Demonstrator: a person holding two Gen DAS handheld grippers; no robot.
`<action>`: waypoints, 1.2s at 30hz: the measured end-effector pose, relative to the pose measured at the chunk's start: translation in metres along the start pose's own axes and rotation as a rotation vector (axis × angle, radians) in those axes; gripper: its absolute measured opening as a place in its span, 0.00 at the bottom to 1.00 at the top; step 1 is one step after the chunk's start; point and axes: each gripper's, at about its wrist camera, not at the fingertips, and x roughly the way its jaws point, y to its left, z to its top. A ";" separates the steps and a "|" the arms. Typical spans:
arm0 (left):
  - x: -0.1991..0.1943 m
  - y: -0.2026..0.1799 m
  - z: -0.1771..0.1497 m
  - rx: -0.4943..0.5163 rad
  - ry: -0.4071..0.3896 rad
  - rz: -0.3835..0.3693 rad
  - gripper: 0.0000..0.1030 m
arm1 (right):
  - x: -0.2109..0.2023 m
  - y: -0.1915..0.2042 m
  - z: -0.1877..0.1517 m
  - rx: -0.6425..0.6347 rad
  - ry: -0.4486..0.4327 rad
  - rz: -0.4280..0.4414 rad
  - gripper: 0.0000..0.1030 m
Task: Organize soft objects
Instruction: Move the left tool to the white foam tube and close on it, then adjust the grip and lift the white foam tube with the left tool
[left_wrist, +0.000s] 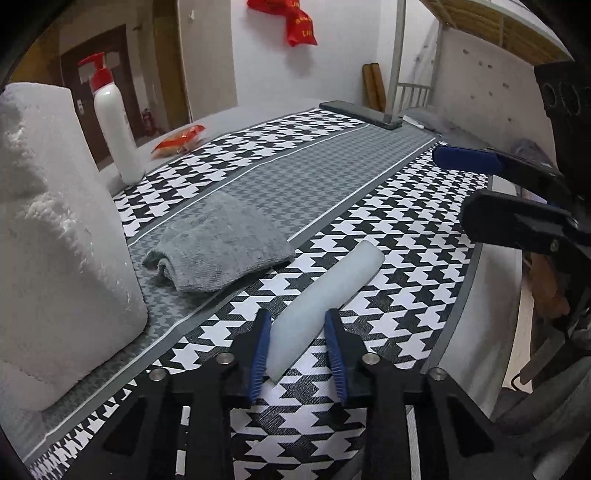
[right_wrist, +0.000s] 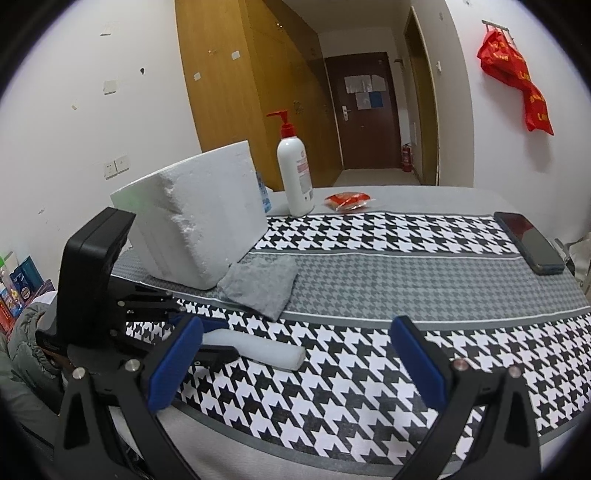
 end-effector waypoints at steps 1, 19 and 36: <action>-0.002 0.001 0.000 -0.006 -0.002 -0.003 0.22 | -0.001 0.000 0.000 0.000 -0.001 -0.001 1.00; -0.027 -0.007 -0.017 0.020 -0.033 -0.057 0.07 | -0.007 0.014 0.002 -0.020 -0.010 -0.018 1.00; -0.012 -0.008 -0.016 -0.010 -0.003 -0.086 0.53 | -0.004 0.014 0.001 -0.012 0.002 -0.034 1.00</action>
